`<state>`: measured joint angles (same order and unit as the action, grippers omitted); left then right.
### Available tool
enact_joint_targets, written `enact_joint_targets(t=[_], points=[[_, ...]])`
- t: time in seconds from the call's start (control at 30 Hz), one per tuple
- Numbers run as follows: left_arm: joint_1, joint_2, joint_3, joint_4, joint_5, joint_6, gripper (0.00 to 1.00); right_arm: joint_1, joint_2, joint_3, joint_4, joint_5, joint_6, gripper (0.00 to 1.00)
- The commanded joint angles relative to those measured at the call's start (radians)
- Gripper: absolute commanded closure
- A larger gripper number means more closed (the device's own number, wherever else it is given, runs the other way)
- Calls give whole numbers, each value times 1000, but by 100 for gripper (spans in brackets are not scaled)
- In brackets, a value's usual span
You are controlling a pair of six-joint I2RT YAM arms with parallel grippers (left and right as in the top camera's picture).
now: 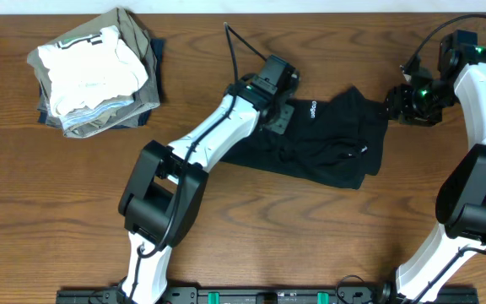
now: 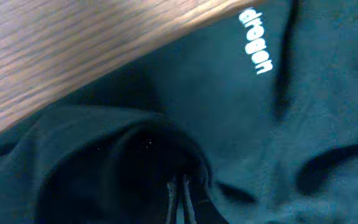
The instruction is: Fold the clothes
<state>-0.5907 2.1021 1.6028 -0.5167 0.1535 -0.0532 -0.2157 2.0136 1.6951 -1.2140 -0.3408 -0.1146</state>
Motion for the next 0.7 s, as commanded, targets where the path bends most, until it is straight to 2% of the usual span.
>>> enact_joint_targets(t=[0.0, 0.17, 0.33, 0.5, 0.67], points=[[-14, 11, 4, 23, 48, -31, 93, 21, -21, 11, 0, -8, -14, 39], [-10, 5, 16, 29, 68, -32, 94, 21, -21, 11, 0, -8, -15, 39], [23, -77, 21, 2, 67, -31, 94, 21, -21, 11, 3, -7, -15, 39], [97, -163, 21, -105, 4, -23, 94, 21, -21, 11, 4, -8, -18, 38], [170, -133, 10, -180, -42, -4, 94, 21, -21, 11, 14, -8, -18, 37]])
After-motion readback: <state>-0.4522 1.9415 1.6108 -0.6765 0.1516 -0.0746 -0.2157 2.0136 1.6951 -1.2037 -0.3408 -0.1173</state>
